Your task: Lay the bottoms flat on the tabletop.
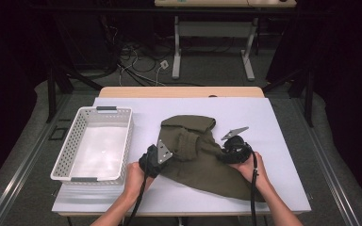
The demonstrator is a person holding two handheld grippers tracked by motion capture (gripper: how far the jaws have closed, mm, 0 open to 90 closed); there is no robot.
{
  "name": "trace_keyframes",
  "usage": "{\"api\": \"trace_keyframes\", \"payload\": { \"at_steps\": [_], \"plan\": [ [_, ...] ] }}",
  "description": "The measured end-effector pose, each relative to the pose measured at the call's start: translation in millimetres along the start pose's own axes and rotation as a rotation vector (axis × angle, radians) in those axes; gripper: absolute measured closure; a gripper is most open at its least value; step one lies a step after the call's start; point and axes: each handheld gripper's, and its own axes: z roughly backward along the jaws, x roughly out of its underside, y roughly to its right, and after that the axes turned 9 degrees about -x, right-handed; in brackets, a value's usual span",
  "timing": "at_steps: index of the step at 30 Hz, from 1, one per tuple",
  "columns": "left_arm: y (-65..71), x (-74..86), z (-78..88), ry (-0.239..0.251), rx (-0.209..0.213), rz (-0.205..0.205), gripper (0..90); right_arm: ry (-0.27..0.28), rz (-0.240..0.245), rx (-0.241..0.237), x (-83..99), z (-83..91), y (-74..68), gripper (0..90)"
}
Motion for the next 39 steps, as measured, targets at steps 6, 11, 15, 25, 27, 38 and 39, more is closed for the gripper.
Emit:
{"api": "trace_keyframes", "payload": {
  "at_steps": [6, 11, 15, 25, 27, 38, 39],
  "plan": [
    [10.0, -4.8, 0.9, -0.011, -0.008, -0.037, 64.5, 0.040, 0.012, 0.051, -6.3, -5.7, 5.4, 49.4],
    [18.9, -9.0, 1.1, -0.039, 0.015, -0.074, 40.3, 0.014, -0.028, 0.033, -6.5, -18.7, 9.8, 50.7],
    [23.0, -7.1, -4.5, -0.062, 0.028, -0.086, 37.6, -0.001, -0.037, 0.020, -4.5, -22.5, 10.1, 60.1],
    [24.3, 2.9, -14.4, -0.051, 0.051, -0.095, 80.5, -0.005, -0.051, -0.036, -2.1, -24.4, 6.6, 86.7],
    [22.5, 3.0, -13.7, -0.045, 0.045, -0.087, 82.7, -0.012, -0.038, -0.021, -2.7, -22.0, 4.6, 87.3],
    [-1.2, 4.5, -8.6, -0.031, -0.011, -0.012, 83.5, -0.048, -0.020, -0.058, 0.1, -1.4, -6.6, 87.5],
    [-2.7, 5.2, -9.4, -0.034, -0.011, -0.004, 83.4, -0.084, -0.023, -0.060, 0.0, 0.0, -7.2, 87.5]
  ]
}}
